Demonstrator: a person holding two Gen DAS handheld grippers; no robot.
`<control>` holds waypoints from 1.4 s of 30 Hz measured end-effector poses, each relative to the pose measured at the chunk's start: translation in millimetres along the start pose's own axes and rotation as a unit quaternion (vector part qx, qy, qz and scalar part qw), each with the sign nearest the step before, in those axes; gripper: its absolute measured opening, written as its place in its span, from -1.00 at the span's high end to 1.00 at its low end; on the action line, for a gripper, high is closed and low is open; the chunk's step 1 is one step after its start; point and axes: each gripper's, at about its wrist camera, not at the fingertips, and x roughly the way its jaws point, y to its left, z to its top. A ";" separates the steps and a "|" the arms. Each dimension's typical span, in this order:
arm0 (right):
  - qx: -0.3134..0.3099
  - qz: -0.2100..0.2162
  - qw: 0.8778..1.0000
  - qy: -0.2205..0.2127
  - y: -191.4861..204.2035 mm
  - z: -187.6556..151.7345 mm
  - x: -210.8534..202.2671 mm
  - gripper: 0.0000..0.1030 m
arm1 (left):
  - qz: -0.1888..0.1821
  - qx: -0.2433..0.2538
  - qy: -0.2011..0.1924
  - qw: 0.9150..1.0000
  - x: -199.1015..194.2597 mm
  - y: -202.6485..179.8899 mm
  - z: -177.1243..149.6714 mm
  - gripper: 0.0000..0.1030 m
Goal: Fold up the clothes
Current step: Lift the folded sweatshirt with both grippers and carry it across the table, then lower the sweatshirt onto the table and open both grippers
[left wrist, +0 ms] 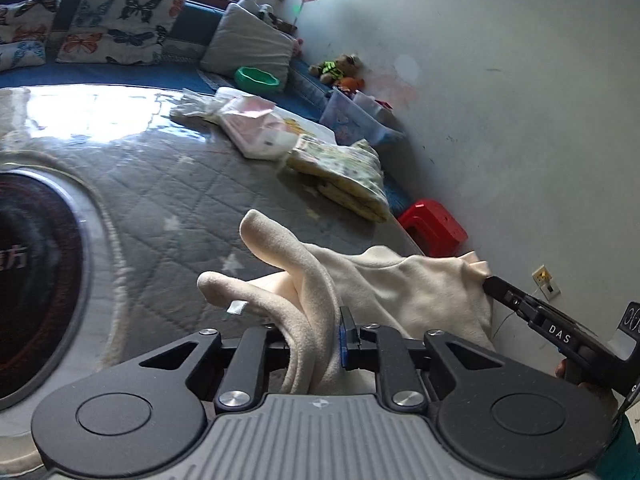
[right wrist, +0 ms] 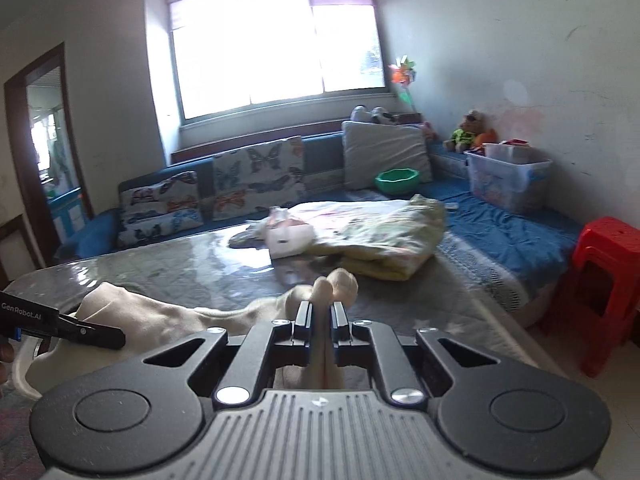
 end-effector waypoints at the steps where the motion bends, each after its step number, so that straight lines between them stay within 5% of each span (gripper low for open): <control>1: 0.002 -0.006 1.000 -0.001 -5.3 -0.1 -0.1 0.98 | 0.001 0.003 0.004 1.000 5.4 -2.1 -0.5 0.67; 10: 0.020 -0.025 0.999 0.043 -32.7 -25.6 16.2 0.92 | 0.030 0.002 0.033 0.999 24.1 6.9 -12.1 0.67; 18: 0.041 -0.018 0.995 0.088 -35.6 -54.7 49.1 0.35 | 0.055 -0.001 0.046 0.997 30.0 14.8 -17.2 0.62; 25: 0.076 0.000 0.991 0.106 -43.8 -69.4 65.7 0.38 | 0.066 0.000 0.053 0.996 34.7 18.6 -20.0 0.61; 27: 0.073 0.007 0.992 0.105 -42.6 -69.8 66.1 0.77 | 0.066 0.002 0.053 0.996 34.8 17.4 -20.0 0.62; 29: 0.061 0.003 0.994 0.096 -37.7 -67.1 63.2 0.82 | 0.062 0.007 0.050 0.997 33.4 13.9 -18.5 0.63; 36: 0.012 -0.026 0.999 0.033 -26.1 -40.2 35.0 0.85 | 0.037 0.029 0.040 0.998 33.3 -5.3 -13.1 0.66; 42: -0.001 -0.056 0.997 0.047 -31.9 -43.7 39.3 0.85 | 0.057 0.049 0.052 0.996 47.1 -5.8 -21.8 0.46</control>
